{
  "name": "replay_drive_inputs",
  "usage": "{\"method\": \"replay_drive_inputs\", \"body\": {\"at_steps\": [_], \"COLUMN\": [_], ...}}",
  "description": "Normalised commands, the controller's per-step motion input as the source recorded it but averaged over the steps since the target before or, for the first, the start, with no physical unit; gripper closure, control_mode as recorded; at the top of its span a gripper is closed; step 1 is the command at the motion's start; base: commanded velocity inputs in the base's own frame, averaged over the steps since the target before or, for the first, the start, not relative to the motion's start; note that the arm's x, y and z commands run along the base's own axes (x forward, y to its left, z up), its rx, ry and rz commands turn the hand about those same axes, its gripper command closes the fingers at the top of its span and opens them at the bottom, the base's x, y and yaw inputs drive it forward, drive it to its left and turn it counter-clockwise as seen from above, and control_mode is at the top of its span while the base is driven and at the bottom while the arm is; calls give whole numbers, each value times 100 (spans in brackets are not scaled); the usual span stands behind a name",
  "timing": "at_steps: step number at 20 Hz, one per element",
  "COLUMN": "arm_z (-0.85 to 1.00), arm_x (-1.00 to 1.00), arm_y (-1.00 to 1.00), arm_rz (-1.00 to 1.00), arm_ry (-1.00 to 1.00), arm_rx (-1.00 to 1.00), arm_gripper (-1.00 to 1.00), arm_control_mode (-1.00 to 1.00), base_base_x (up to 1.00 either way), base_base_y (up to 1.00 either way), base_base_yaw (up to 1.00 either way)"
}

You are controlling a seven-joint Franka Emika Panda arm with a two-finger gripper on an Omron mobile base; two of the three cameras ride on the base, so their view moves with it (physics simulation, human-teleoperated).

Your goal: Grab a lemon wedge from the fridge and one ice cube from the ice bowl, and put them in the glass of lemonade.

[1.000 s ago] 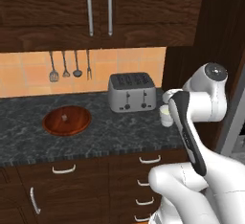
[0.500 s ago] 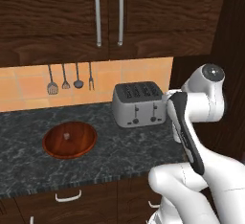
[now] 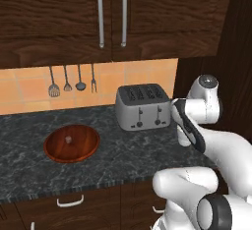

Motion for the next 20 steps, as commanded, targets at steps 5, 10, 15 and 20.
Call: {"method": "replay_drive_inputs", "body": {"at_steps": [5,10,15,20], "arm_z": [-44,-6,-17,-28], "arm_x": [55,-46,-19,0], "arm_y": [-21,0,0,0], "arm_rz": [0,0,0,0], "arm_ry": [2,-3,-3,1], "arm_rx": [0,0,0,0], "arm_gripper": [100,100,100,100], "arm_control_mode": [-100,-100,-100,-100], "base_base_x": [0,0,0,0], "base_base_y": [0,0,0,0], "base_base_yaw": [0,0,0,0]}}
